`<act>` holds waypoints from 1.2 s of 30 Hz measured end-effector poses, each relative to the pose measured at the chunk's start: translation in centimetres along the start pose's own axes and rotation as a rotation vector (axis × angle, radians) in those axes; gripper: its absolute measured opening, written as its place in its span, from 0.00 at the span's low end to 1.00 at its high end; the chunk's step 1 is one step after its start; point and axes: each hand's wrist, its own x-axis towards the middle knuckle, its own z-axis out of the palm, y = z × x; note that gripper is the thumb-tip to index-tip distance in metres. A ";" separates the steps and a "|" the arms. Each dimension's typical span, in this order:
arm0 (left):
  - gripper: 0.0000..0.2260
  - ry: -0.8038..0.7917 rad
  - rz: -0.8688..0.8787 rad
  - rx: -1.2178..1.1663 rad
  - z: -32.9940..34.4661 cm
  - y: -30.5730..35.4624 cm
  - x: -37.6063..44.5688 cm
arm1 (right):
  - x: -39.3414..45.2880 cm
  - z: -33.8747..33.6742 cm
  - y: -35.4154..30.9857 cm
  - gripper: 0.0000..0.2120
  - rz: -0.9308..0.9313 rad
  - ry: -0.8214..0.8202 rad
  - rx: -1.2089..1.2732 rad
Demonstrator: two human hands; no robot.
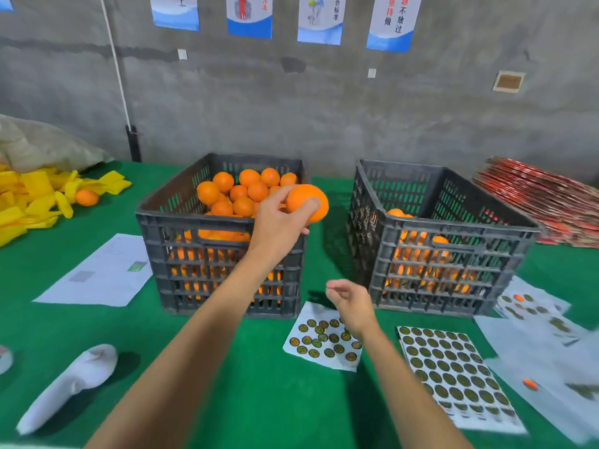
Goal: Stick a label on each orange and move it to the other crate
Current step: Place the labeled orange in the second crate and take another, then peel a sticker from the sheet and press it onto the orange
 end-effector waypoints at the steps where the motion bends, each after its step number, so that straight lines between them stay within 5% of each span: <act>1: 0.24 -0.016 0.007 0.001 0.1 -0.3 -0.9 | -0.4 0.3 0.9 0.09 0.018 -0.033 -0.060; 8: 0.22 -0.039 0.102 0.014 0.0 -3.1 -5.8 | -1.8 2.8 4.0 0.18 -0.055 -0.233 -0.485; 16: 0.23 -0.035 -0.135 -0.067 -0.4 -9.0 -9.1 | -1.6 3.0 4.9 0.19 -0.183 -0.220 -0.682; 22: 0.07 -0.013 -0.367 -0.219 0.3 -12.5 -11.8 | -2.0 3.0 4.2 0.18 -0.349 -0.198 -0.893; 26: 0.11 -0.006 -0.480 -0.239 0.9 -14.0 -13.1 | -2.5 3.5 3.9 0.14 -0.283 -0.087 -0.768; 29: 0.14 0.016 -0.520 -0.286 1.0 -14.2 -13.3 | -2.7 3.3 3.0 0.10 -0.145 0.079 -0.455; 33: 0.21 0.012 -0.513 -0.336 1.3 -13.7 -12.6 | -2.6 2.0 -0.4 0.08 -0.354 0.314 -0.225; 36: 0.20 -0.003 -0.493 -0.348 2.0 -12.7 -11.9 | -3.4 0.8 -2.8 0.06 -0.555 0.348 -0.302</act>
